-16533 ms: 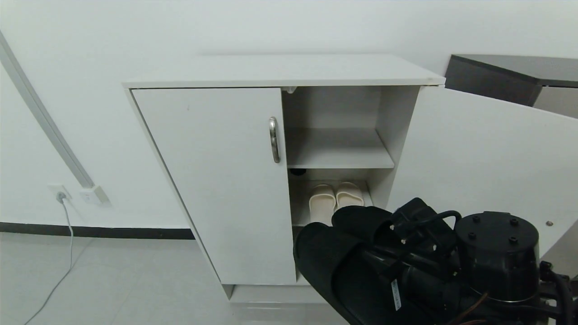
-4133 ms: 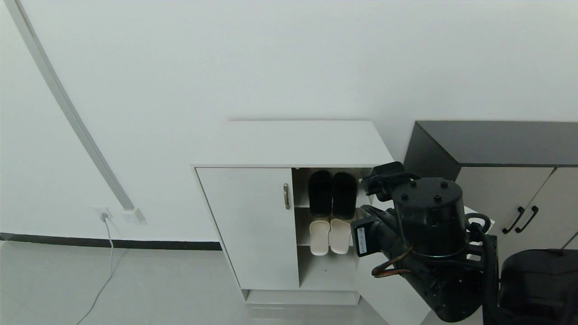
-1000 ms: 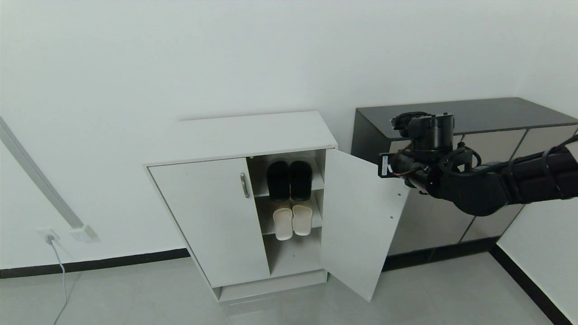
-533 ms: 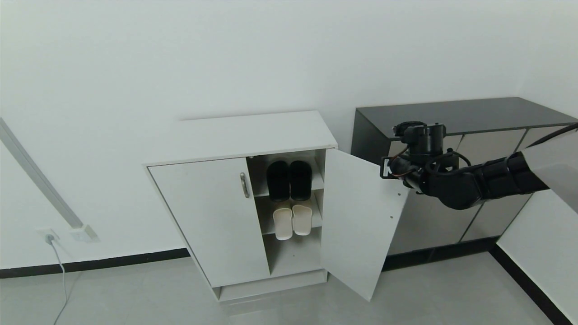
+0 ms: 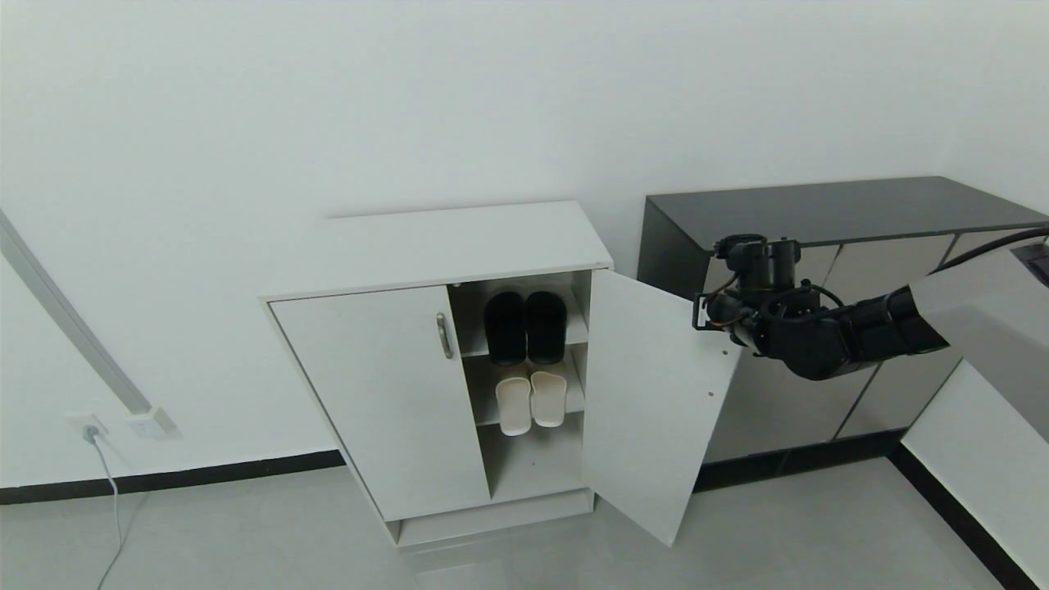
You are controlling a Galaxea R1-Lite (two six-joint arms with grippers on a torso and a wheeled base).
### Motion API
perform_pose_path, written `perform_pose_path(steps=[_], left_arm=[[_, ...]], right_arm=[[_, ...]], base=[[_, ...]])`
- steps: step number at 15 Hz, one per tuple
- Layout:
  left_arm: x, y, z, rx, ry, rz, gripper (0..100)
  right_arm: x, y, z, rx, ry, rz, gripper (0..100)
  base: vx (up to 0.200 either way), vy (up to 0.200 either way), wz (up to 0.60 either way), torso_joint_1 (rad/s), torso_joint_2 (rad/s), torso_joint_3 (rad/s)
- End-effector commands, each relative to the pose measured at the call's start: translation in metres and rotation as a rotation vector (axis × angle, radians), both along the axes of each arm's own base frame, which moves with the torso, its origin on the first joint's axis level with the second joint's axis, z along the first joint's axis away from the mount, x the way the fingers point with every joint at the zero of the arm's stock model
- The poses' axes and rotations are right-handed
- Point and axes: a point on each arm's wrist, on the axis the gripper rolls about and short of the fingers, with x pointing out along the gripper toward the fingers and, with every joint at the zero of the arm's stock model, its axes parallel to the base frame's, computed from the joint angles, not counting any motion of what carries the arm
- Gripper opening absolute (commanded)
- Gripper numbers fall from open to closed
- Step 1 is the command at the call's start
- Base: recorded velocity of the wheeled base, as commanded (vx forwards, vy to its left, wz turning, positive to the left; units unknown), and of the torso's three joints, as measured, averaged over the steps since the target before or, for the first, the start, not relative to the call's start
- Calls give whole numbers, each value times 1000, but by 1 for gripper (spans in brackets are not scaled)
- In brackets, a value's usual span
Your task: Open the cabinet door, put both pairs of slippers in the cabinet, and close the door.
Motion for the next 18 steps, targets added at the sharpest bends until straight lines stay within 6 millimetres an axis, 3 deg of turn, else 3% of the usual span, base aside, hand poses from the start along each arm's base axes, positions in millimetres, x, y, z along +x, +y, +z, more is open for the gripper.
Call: perform_pose_path(steps=[1,4,7,11,18], left_arm=[[0,0,0,0,1,1,0],[0,0,0,0,2,1,0],[0,0,0,0,2,1,0],[0,0,0,0,1,1,0],[0,0,0,0,2,1,0]], right_arm=[[1,0,-4,-3,9,-1,0],[-7,4,-3,-3,17,13,0],[-31,20,0,14,39,57,0],[-77,53,1,33,47,170,0],[-123,78,-4,-30,37,302,0]], base=[[0,0,0,0,0,0],[0,0,0,0,0,0],[0,0,0,0,0,0],[0,0,0,0,0,0],[0,0,0,0,0,0]])
